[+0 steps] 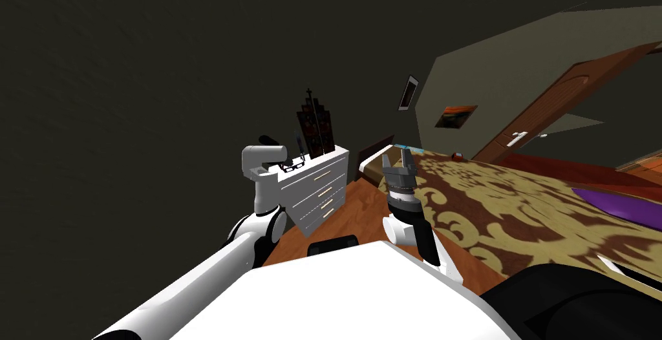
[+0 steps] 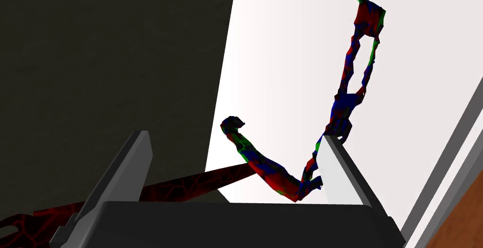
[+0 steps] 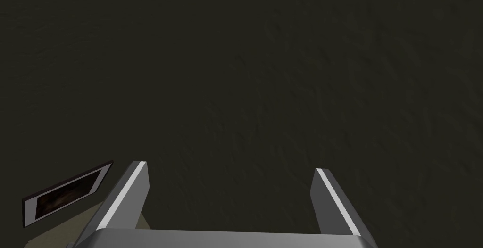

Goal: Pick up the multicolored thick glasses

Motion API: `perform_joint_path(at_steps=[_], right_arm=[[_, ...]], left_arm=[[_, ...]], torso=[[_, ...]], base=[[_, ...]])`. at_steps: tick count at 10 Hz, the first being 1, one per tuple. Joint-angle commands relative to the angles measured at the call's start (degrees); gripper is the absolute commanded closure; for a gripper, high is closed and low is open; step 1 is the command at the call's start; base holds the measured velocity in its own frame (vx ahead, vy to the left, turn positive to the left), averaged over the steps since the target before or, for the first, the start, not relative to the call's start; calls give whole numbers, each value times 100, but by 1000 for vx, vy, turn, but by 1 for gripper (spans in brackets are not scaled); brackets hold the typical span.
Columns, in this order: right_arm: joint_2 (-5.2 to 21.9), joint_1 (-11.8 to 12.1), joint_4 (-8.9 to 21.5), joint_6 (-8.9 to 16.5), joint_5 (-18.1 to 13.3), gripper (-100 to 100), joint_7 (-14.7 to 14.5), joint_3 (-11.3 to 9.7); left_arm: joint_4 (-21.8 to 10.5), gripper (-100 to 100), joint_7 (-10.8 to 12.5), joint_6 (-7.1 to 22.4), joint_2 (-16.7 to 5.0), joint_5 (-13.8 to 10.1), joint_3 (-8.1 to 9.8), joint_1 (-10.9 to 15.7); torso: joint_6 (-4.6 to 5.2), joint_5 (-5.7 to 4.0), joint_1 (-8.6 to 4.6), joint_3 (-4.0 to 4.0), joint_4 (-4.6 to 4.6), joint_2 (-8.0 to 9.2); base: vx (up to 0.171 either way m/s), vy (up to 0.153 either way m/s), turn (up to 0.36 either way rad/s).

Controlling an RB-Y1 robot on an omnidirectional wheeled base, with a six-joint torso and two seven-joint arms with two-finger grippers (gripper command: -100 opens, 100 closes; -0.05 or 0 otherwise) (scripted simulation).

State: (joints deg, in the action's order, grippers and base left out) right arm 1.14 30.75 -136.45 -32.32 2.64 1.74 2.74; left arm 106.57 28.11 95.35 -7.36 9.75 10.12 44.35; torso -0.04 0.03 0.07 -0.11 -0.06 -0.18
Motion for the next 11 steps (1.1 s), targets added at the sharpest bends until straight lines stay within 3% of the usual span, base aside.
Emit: perform_joint_path(at_steps=[1, 6, 7, 9, 10, 11], right_arm=[[0, 0, 0, 0, 0, 0, 0, 0], [0, 0, 0, 0, 0, 0, 0, 0], [0, 0, 0, 0, 0, 0, 0, 0], [0, 0, 0, 0, 0, 0, 0, 0], [0, 0, 0, 0, 0, 0, 0, 0], [0, 0, 0, 0, 0, 0, 0, 0]], left_arm=[[1, -100, -1, 258, 45, 1, -4, 38], [-157, -100, 6, 1023, 387, 16, -19, 339], [-157, -100, 6, 1064, 387, 16, -19, 339], [-227, -100, 5, 1445, 672, 23, -27, 472], [-227, -100, 5, 1518, 672, 23, -27, 472], [-252, -100, 4, 1709, 814, 25, -29, 516]], torso=[[0, 0, 0, 0, 0, 0], [0, 0, -1, -1, -1, -1], [0, 0, 0, -1, -1, -1], [0, 1, 2, 1, 0, 3], [0, 2, 7, -2, -1, -4], [0, 2, 4, -2, -2, -1]], base=[[46, 17, 23], [55, 17, 34], [43, 13, 18], [56, 32, 44], [55, 23, 9], [39, 8, 18]])
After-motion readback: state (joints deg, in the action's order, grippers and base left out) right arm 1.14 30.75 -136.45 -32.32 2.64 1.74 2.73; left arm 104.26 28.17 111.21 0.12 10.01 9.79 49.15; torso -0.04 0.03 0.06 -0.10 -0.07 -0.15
